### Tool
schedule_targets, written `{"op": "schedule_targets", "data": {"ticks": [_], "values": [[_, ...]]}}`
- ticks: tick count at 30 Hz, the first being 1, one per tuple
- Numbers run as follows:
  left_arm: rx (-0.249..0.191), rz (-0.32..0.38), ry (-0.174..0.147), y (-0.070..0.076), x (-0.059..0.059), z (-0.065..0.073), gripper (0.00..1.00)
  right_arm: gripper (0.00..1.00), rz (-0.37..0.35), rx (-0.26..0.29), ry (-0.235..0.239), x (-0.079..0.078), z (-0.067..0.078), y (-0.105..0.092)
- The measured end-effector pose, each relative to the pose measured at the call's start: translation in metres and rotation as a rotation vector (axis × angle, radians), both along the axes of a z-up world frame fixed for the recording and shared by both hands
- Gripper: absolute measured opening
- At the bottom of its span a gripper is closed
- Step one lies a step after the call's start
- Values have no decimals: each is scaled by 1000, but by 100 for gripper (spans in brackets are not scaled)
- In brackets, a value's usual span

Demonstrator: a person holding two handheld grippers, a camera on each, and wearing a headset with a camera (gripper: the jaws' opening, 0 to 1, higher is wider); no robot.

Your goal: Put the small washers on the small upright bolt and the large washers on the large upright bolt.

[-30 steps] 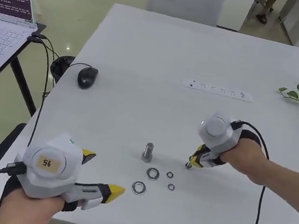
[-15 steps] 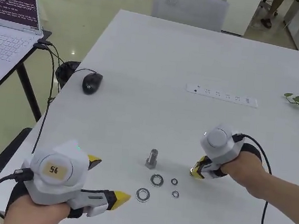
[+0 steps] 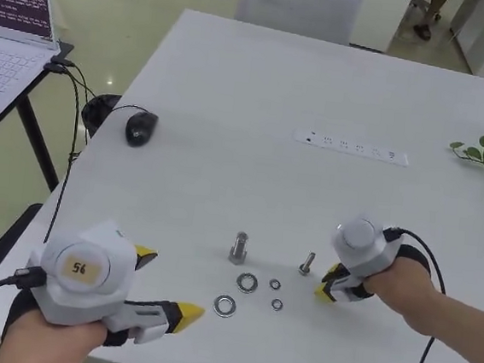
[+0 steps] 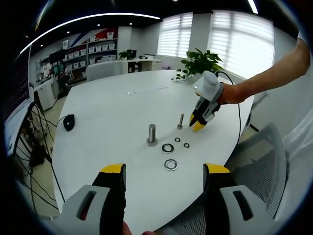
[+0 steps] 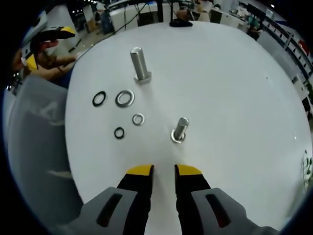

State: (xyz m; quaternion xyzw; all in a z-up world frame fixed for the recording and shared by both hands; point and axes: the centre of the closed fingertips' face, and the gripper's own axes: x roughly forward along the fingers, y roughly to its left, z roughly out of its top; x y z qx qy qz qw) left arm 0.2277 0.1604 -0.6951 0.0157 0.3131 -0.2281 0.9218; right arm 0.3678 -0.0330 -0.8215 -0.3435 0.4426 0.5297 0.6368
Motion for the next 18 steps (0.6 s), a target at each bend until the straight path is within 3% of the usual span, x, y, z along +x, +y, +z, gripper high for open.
{"op": "schedule_targets", "data": {"ticks": [3,4,5,6,9,12,18], "values": [[-1,-2,-2,-1,0,1,63,19,21,-5,10,-12,-5,-1],[0,-3,-2,-1,0,1,63,19,35,10,-13,-11,-3,2],[0,-4,-3,-1,0,1,63,19,53,15,10,-18,-3,6],[0,-5,-4,-2,0,1,63,19,89,39,19,-23,-3,12],[2,-11,-3,-3,0,1,63,21,205,22,-8,-35,-4,20],[0,-16,-5,-6,0,2,63,21,300,41,-1,-49,-3,36],[0,-15,-7,-5,0,2,63,20,358,38,-20,-53,-4,56]]}}
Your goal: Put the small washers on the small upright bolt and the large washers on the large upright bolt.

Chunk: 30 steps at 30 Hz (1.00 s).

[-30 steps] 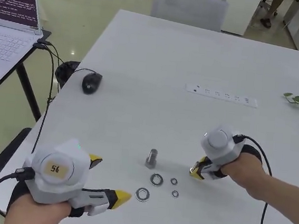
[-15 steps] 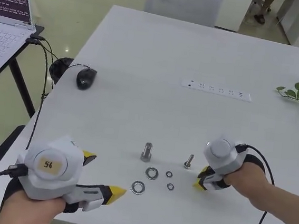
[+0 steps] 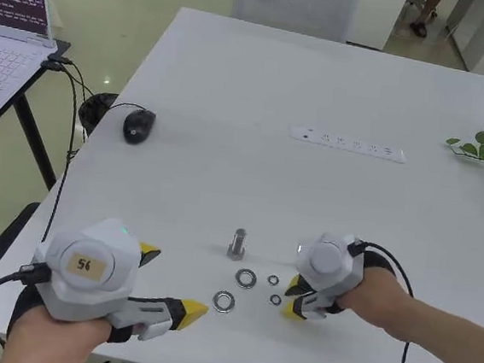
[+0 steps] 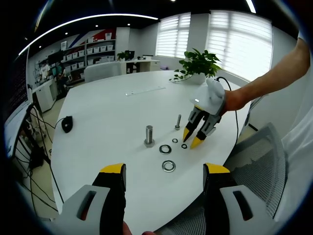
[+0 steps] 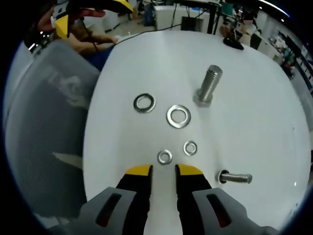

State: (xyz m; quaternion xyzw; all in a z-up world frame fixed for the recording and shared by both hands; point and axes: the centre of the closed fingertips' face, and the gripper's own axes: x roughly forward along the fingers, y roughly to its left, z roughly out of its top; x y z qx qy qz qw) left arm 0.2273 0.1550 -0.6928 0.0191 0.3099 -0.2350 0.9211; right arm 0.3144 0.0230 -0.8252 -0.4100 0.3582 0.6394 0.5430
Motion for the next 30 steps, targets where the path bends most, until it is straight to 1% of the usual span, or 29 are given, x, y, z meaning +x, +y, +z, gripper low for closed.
{"op": "schedule_targets", "data": {"ticks": [2,4,7,11,13,17,18,20,23,27,29,30], "values": [[0,4,0,2,-1,0,63,20,29,-6,-4,0,0,5],[1,9,0,4,-1,1,63,19,79,-21,-21,0,-1,8],[0,18,0,6,-2,1,63,19,92,-31,-16,0,-1,7],[1,22,1,7,-2,0,63,18,123,-35,-26,0,0,7],[0,21,1,6,-2,0,63,15,125,-35,-25,0,-1,7],[0,17,0,4,-1,0,63,14,100,-33,-19,1,0,7],[2,15,0,3,0,0,63,14,80,-31,-18,1,0,7],[1,13,-1,3,0,0,63,14,64,-27,-16,1,0,7],[4,9,-1,2,0,1,63,15,76,-28,-20,1,0,7],[9,7,0,4,-1,1,63,18,206,-38,-40,-3,0,8],[11,6,2,5,-2,1,63,18,257,-57,-45,-3,0,7],[13,6,2,5,-2,1,63,18,271,-62,-44,-3,0,7]]}}
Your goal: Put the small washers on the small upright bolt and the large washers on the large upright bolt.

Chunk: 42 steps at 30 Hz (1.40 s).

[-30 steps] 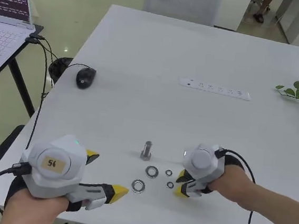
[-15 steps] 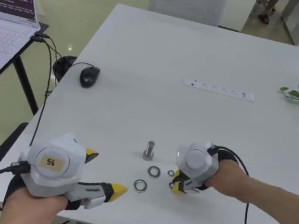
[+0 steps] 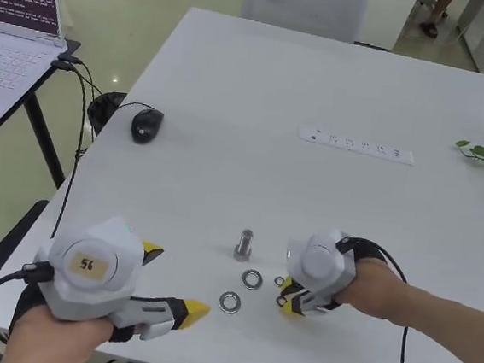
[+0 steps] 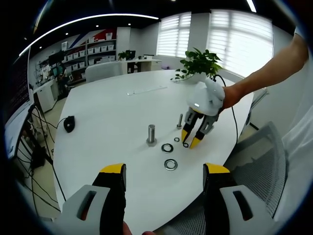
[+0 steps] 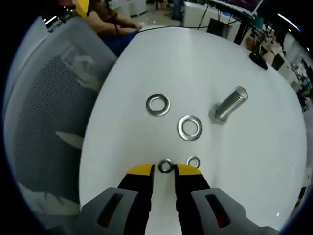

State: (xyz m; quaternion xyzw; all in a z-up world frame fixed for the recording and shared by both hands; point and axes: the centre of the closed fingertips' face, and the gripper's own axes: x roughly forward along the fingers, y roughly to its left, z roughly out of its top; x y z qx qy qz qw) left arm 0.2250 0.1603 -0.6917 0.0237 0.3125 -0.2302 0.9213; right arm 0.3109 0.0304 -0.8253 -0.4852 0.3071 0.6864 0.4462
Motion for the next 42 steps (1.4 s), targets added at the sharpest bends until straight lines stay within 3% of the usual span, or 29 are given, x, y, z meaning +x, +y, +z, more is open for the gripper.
{"op": "schedule_targets", "data": {"ticks": [5,11,20,30,42], "values": [[2,2,1,1,0,1,63,17,79,-33,-14,1,0,1],[-1,3,-4,-1,3,2,63,14,76,-27,-14,3,0,-1],[0,3,-4,-1,3,1,63,14,-72,15,5,4,-1,-3],[2,10,2,3,2,0,63,14,-244,67,64,5,2,-12],[-4,4,-5,-2,3,2,63,14,-377,109,50,19,19,-31]]}}
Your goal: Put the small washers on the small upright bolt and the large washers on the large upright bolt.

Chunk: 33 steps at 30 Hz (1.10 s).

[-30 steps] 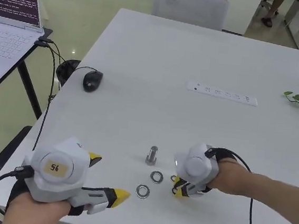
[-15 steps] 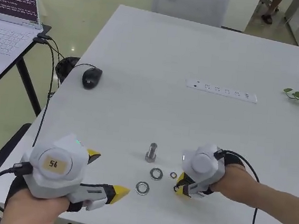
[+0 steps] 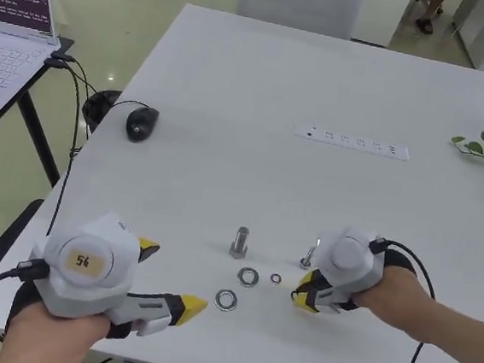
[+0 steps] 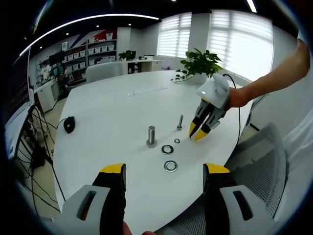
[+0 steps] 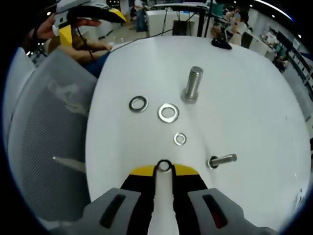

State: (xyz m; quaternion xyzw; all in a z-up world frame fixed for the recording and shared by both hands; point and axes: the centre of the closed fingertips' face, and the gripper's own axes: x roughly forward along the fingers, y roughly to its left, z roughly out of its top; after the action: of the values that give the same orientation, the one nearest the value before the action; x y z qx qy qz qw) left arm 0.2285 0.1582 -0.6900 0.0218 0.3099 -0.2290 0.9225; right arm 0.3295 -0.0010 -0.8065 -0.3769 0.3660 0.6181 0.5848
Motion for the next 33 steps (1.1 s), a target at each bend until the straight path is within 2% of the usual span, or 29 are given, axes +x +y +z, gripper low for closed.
{"op": "schedule_targets", "data": {"ticks": [6,8,16,22,33], "values": [[1,-2,0,1,0,0,63,14,-46,-22,-35,20,16,-19],[2,-4,-1,1,0,0,63,14,-65,-20,-50,31,26,-23],[2,-9,-4,-2,0,1,63,14,-69,0,-107,57,54,-13],[2,-3,-7,1,0,2,63,14,-33,-8,-121,63,57,1],[2,14,-1,6,-3,1,63,14,16,-56,-117,66,47,8]]}}
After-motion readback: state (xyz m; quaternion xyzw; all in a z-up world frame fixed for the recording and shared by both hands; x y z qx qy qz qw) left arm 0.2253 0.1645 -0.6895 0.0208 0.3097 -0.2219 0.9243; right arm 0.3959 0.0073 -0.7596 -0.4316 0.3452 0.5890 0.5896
